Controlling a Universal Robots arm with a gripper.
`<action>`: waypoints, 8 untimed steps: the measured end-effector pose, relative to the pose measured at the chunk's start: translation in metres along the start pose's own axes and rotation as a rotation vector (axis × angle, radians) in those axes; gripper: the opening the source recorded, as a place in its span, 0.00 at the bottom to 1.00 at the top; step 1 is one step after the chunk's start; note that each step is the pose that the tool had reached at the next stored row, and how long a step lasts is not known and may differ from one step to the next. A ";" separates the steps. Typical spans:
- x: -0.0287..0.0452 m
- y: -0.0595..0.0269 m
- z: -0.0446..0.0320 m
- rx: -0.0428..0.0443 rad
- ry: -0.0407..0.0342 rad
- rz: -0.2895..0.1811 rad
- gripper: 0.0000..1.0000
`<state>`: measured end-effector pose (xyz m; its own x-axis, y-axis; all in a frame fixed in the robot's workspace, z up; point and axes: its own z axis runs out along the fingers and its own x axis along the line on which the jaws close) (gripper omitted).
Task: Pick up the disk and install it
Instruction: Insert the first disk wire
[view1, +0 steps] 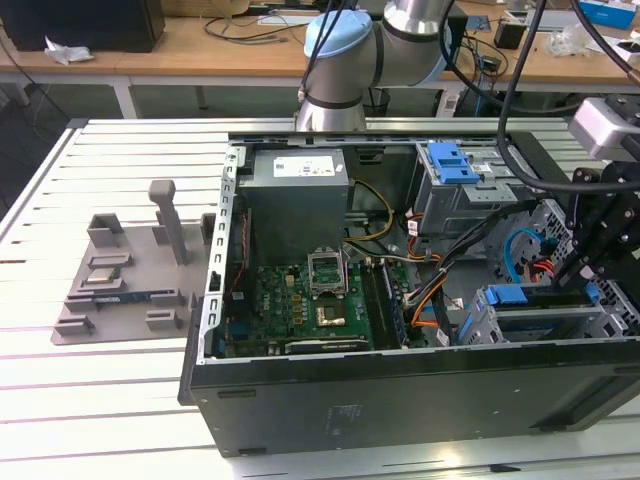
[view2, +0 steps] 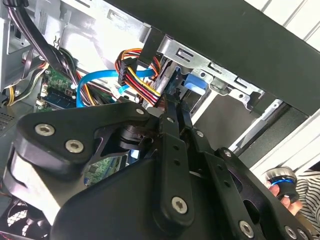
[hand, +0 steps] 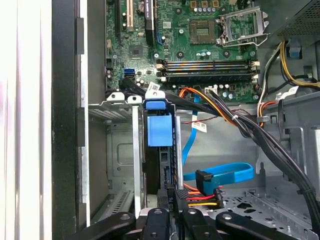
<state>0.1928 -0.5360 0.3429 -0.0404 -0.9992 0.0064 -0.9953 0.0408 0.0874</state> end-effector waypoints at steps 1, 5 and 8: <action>0.0000 -0.0002 0.0004 -0.0005 -0.0004 0.001 0.17; -0.0001 -0.0016 0.0017 -0.0024 -0.0013 0.004 0.17; -0.0002 -0.0025 0.0034 -0.0032 -0.0016 0.004 0.17</action>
<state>0.1950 -0.5359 0.3393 -0.0441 -0.9990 0.0051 -0.9949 0.0444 0.0907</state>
